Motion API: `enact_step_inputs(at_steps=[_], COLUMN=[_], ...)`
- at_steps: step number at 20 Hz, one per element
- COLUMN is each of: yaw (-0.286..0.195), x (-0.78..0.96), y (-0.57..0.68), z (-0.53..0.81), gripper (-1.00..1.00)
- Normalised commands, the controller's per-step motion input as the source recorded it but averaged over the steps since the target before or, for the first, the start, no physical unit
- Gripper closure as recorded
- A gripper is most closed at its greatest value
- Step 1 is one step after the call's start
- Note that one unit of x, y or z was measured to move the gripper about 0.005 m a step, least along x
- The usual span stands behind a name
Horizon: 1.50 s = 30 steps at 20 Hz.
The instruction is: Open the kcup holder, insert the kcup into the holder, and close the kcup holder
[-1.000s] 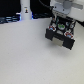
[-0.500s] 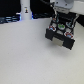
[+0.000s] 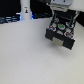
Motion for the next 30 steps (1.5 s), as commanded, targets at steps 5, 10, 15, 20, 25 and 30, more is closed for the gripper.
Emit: enact_step_inputs(at_steps=[5, 10, 15, 20, 25, 30], yaw=[0.034, 0.048, 0.059, 0.110, 0.215, 0.228], x=[0.64, 0.67, 0.68, 0.39, 0.12, -0.07], y=[-0.35, -0.26, -0.12, 0.10, 0.18, 0.06], z=[0.03, -0.03, -0.07, -0.22, -0.17, -0.15], gripper=[-1.00, -1.00, -1.00, -1.00, -1.00, -1.00])
